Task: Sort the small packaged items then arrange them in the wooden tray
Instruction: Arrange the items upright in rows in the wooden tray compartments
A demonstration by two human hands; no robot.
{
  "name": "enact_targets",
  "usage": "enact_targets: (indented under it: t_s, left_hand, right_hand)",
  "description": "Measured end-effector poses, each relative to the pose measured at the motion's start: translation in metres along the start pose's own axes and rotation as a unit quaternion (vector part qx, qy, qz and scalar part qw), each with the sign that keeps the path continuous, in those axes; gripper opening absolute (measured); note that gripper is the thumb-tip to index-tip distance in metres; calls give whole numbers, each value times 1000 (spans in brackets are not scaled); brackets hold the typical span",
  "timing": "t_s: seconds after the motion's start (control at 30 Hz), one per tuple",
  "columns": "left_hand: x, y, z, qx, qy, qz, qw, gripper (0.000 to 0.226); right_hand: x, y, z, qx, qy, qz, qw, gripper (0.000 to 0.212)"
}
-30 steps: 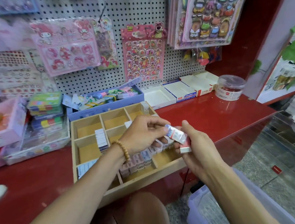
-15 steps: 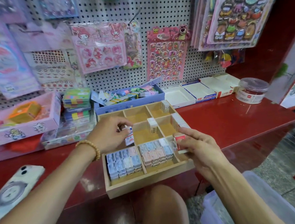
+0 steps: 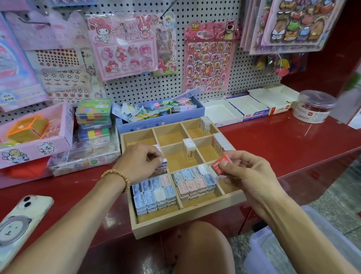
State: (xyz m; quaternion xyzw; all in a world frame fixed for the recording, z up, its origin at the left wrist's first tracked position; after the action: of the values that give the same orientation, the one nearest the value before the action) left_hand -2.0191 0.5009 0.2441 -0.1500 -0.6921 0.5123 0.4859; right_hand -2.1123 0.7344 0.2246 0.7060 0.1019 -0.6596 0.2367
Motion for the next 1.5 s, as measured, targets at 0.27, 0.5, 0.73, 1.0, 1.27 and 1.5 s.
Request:
enact_targets:
  t_s: [0.27,0.5,0.73,1.0,1.27,1.5]
  left_hand:
    - [-9,9,1,30,-3,-3,1000,8]
    - [16,-9,-5,157,27,15,987,14]
    - [100,32,-13,-102,64,-318,940,22]
    - [133,45,21,-64,80,-190,977,19]
    - [126,68,89,25,61,113,991,13]
    - [123,95,126,6,86,154,984,22]
  right_hand:
    - [3,0,-1,9,14,11,1000,19]
    - [1,1,-2,14,19,59,998,18]
    - [-1,-5,3,12,8,98,995,14]
    - [1,-51,19,41,-11,-5,999,7]
    - [6,-132,31,127,-40,-95,987,11]
    - [26,-175,39,161,-27,-83,983,12]
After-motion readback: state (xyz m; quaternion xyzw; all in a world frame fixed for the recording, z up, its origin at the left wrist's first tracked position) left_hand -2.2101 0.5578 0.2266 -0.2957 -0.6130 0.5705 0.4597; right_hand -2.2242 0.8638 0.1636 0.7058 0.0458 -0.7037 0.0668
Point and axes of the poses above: each hand's wrist, its own z-axis towards the middle knuckle, its own y-axis out of the palm, x = y × z, the point moved 7 cm from there along z, towards the middle knuckle, and after that the axes turned 9 degrees about -y, right-handed, at the moved point
